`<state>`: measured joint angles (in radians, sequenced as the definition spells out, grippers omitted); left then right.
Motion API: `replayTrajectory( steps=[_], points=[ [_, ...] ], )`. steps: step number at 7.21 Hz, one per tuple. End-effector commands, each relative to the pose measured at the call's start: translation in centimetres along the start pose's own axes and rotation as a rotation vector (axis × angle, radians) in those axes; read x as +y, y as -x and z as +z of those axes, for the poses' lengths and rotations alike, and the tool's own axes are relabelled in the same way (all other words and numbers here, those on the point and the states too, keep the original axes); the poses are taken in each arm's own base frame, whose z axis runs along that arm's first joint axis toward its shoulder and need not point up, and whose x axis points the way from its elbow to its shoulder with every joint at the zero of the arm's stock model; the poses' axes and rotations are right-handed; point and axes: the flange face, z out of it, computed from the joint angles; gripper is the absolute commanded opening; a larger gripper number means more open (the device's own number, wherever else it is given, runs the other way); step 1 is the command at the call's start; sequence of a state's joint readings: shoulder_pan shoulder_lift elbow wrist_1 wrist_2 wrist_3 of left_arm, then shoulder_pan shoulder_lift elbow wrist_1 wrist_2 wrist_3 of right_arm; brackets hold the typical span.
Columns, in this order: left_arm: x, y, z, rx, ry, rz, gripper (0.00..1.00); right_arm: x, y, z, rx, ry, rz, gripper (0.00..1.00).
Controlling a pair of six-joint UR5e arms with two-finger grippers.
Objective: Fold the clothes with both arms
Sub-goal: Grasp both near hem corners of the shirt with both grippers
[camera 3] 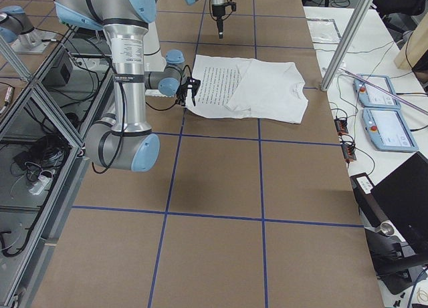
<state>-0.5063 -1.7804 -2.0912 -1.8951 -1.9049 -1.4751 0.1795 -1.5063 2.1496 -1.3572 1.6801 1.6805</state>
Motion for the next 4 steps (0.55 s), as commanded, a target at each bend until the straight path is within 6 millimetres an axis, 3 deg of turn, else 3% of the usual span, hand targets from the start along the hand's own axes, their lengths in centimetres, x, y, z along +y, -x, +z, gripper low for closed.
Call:
replayTrajectory(
  steps=[1, 4],
  points=[
    [6.5, -0.4, 5.0, -0.056, 0.042, -0.104, 1.00, -1.5, 0.2, -1.6, -0.028, -0.015, 0.022, 0.00],
    [7.5, 1.7, 8.9, -0.172, 0.010, -0.105, 0.98, -1.9, 0.6, -1.9, -0.040, -0.020, 0.026, 0.00]
  ],
)
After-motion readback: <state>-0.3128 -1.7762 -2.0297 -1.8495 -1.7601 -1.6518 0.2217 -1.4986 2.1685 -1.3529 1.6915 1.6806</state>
